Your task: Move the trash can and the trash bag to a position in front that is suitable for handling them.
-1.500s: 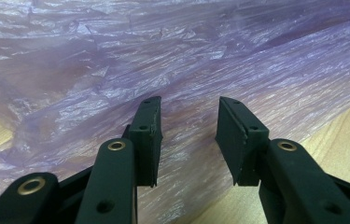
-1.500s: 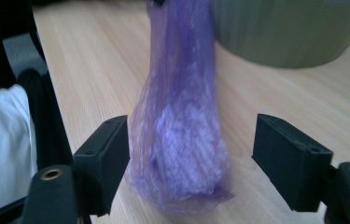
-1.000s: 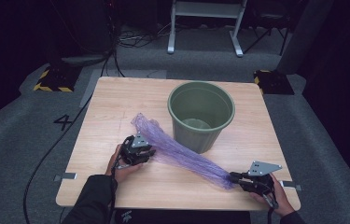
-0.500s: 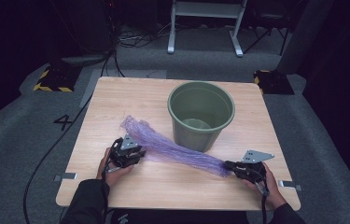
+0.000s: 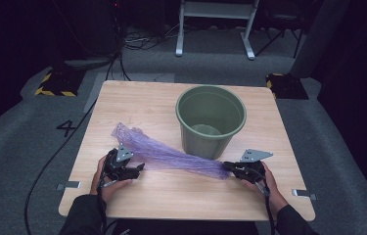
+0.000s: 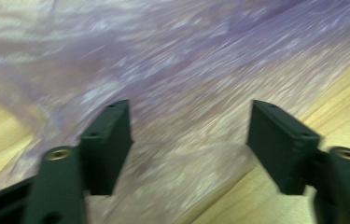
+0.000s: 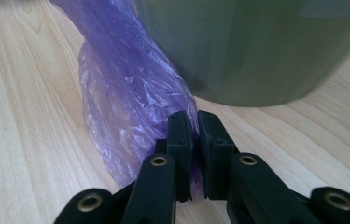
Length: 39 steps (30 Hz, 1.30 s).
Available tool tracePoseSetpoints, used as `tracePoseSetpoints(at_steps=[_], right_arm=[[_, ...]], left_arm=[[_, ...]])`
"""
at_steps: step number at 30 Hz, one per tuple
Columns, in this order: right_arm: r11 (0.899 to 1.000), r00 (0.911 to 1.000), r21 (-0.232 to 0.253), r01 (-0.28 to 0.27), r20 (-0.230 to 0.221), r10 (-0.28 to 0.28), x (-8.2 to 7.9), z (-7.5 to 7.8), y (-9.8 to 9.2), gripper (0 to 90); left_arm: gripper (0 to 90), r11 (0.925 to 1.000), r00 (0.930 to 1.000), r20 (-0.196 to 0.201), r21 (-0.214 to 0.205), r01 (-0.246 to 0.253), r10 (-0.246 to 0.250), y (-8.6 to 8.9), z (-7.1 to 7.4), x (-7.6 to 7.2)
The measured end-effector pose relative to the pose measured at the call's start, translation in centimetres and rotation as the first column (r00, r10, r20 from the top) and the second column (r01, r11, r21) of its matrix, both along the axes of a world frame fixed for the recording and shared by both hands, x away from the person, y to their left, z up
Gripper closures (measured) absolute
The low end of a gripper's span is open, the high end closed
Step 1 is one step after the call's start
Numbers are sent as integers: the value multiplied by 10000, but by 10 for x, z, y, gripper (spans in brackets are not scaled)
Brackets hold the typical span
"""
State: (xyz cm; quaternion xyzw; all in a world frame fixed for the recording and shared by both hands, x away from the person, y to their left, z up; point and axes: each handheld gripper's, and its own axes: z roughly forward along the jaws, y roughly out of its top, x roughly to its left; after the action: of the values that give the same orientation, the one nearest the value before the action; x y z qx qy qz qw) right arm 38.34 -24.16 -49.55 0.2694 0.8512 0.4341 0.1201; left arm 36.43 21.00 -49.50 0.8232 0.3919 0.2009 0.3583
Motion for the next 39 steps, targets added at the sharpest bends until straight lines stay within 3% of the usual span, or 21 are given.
tracePoseSetpoints(at_steps=[5,6,7,8,9,10,14,19,24,28,33,36,39], right_arm=[[9999,9999,-41,-149,-10,149,1,-1,5,769],[10000,10000,58,-60,-12,60,0,0,3,671],[10000,10000,58,-60,-12,60,0,0,3,671],[9998,10000,173,-17,-57,18,0,1,-2,585],[9998,10000,173,-17,-57,18,0,1,-2,585],[9996,9999,262,102,-114,-99,0,2,-8,473],[9992,9992,301,243,-318,-234,-4,2,-23,394],[9983,9982,428,402,-470,-382,-8,1,-36,408],[9982,9992,495,339,-223,-329,-17,5,-42,448],[9992,9992,343,209,-361,-197,-18,2,-40,413],[9992,9993,386,141,-362,-127,-19,2,-40,380],[9990,10000,445,43,-55,-40,-24,8,-38,369],[9993,9985,377,76,530,-96,-29,19,-36,375]], left_arm=[[212,9993,9994,194,-223,301,-297,-4,8,-7],[209,9986,9987,244,-261,461,-454,-8,10,-12],[207,9986,9987,244,-261,461,-454,-8,10,-12],[207,9970,9975,183,-334,694,-688,-11,10,-16],[207,9970,9975,183,-334,694,-688,-11,10,-16],[205,9963,9968,122,-340,793,-789,-13,9,-20],[187,9926,9938,-81,-520,1100,-1105,-20,8,-27],[168,9881,9895,-196,-583,1421,-1434,-26,7,-34],[177,9809,9810,-370,-491,1884,-1902,-34,5,-47],[176,9752,9740,-538,-337,2186,-2201,-37,0,-50],[170,9748,9725,-683,-257,2216,-2229,-36,-3,-49],[169,9756,9720,-844,-46,2196,-2192,-36,-7,-48],[156,9751,9719,-798,-165,2210,-2216,-35,-8,-47]])
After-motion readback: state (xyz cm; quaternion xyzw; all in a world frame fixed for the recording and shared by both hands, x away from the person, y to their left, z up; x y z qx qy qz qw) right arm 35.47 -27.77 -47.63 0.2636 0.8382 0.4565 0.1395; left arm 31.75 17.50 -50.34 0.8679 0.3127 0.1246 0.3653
